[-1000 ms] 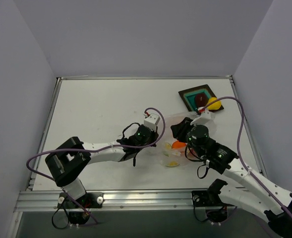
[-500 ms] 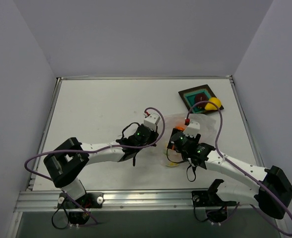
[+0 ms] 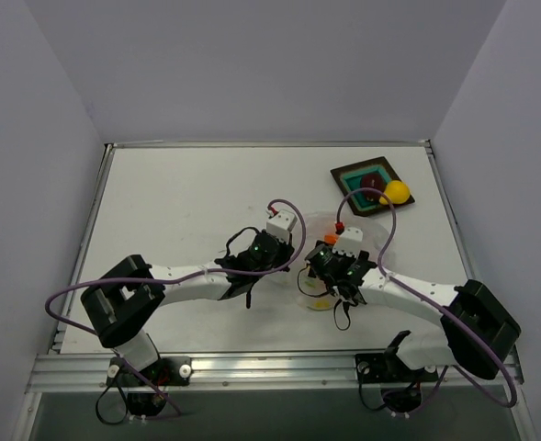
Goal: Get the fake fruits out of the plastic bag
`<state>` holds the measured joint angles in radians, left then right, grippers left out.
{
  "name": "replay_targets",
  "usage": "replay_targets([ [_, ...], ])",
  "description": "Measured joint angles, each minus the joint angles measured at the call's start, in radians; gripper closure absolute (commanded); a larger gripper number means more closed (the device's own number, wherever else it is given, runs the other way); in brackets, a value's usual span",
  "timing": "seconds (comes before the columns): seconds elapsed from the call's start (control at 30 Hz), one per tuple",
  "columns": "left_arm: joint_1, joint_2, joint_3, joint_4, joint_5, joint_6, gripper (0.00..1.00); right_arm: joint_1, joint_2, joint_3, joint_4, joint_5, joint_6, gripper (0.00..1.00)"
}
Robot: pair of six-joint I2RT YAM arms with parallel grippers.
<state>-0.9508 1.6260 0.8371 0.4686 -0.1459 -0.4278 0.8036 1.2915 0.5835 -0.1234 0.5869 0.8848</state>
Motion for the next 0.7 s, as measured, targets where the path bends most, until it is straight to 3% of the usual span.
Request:
replay_targets([
  [0.23,-0.003,0.0,0.0,0.0,0.0,0.0,0.98,-0.017,0.055,0.029,0.051,-0.003,-0.026,0.55],
  [0.33,-0.003,0.0,0.0,0.0,0.0,0.0,0.98,-0.008,-0.01,0.028,0.048,-0.004,-0.03,0.58],
  [0.57,-0.003,0.0,0.0,0.0,0.006,0.0,0.98,0.017,-0.376,0.026,0.055,-0.013,-0.051,0.58],
  [0.7,-0.003,0.0,0.0,0.0,0.006,0.0,0.98,0.017,-0.458,0.04,0.046,-0.034,-0.075,0.58],
])
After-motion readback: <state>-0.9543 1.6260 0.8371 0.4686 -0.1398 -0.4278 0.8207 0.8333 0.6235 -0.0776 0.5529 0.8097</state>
